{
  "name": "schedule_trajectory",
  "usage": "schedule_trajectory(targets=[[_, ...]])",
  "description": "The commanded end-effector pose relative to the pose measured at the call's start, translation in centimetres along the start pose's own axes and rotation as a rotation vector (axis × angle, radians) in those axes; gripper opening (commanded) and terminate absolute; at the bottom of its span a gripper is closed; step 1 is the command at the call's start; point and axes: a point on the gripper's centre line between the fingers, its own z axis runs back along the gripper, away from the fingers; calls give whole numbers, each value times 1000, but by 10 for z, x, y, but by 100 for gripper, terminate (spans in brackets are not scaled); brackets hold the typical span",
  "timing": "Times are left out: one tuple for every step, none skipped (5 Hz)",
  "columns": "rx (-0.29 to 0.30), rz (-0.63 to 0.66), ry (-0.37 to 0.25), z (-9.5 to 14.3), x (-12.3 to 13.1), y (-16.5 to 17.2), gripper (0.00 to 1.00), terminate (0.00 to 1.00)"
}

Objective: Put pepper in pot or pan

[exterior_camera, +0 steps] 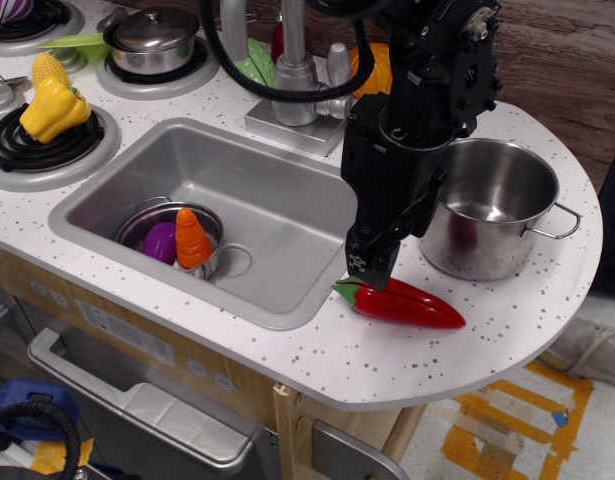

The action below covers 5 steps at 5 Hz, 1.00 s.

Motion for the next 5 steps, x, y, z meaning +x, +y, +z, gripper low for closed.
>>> schedule_trajectory(targets=[[0,0,0,0,0,0,100,0],[-19,-1,-14,-11,5,-3,100,0],[-3,10,20,-20,9,-3,100,0],[-5,32,77,-34,7,0,100,0],[-10,50,118,-42,4,2,100,0]])
